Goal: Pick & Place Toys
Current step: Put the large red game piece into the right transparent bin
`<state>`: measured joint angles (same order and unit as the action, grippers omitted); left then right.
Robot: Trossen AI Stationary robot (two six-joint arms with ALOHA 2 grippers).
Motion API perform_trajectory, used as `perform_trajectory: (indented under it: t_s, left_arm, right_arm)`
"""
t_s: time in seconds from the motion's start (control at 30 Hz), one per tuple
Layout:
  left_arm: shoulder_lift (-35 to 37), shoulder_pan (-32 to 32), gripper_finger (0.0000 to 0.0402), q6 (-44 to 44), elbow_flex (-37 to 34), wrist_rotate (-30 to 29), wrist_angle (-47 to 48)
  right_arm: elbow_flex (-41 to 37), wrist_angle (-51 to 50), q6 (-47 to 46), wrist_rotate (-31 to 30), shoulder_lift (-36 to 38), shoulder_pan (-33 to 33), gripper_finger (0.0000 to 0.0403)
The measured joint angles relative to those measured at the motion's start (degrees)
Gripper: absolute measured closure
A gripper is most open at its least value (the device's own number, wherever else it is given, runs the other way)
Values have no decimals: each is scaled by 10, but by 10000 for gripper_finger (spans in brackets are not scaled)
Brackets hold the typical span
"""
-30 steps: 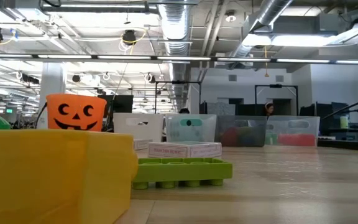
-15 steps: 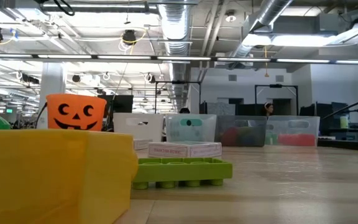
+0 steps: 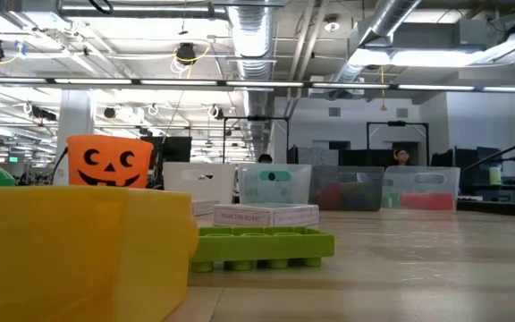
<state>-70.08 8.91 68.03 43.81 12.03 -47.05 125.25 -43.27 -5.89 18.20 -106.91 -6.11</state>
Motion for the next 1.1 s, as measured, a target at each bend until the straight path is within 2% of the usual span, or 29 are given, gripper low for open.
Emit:
perform_trajectory:
  t_s: [0.43, 0.6, 0.83, 1.1]
  left_arm:
    - [0, 0, 229, 0, 0, 0, -3]
    - [0, 0, 228, 0, 0, 2, 5]
    - [1, 1, 227, 4, 0, 9, 11]
    - [1, 0, 221, 0, 0, -7, 15]
  right_arm:
    - [0, -22, 4, 0, 0, -6, 109]
    - [0, -24, 5, -2, 0, -7, 158]
    - [0, -23, 14, -2, 0, -8, 271]
    - [0, -48, 30, -62, 11, -22, 272]
